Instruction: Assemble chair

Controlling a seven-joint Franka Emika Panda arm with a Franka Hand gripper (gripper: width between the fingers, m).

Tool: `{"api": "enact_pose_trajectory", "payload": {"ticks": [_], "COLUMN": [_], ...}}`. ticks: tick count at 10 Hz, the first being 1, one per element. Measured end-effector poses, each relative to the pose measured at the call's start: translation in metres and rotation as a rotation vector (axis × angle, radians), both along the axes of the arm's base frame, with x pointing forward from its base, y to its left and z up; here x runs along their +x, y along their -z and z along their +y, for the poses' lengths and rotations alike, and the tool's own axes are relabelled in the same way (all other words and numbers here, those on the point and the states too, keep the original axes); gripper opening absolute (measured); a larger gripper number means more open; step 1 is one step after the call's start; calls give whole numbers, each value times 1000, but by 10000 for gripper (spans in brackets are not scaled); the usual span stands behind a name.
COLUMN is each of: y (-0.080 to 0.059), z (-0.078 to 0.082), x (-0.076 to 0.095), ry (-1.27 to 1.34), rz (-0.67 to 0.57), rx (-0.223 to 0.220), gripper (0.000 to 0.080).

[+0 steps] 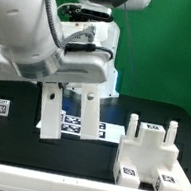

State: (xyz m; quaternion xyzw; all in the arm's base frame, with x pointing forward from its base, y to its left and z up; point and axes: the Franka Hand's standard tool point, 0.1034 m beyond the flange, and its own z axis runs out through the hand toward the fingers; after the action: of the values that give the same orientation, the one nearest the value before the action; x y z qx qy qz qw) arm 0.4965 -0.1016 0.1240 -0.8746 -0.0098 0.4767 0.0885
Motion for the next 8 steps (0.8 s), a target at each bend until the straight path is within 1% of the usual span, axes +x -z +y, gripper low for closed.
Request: {"api": "enact_pose_trajectory", "payload": {"ticks": [1, 2, 3, 6, 7, 8], "y": [9, 18, 21, 22, 22, 25], "z": [0, 4, 5, 5, 4, 0], "x": [0, 7, 7, 6, 0, 0], "ry": [-17, -24, -11, -24, -42, -65], "rz": [68, 82, 83, 91, 149, 174], "rx": [-15, -36, -27, -18, -12, 3], "gripper": [281, 281, 281, 281, 281, 281]}}
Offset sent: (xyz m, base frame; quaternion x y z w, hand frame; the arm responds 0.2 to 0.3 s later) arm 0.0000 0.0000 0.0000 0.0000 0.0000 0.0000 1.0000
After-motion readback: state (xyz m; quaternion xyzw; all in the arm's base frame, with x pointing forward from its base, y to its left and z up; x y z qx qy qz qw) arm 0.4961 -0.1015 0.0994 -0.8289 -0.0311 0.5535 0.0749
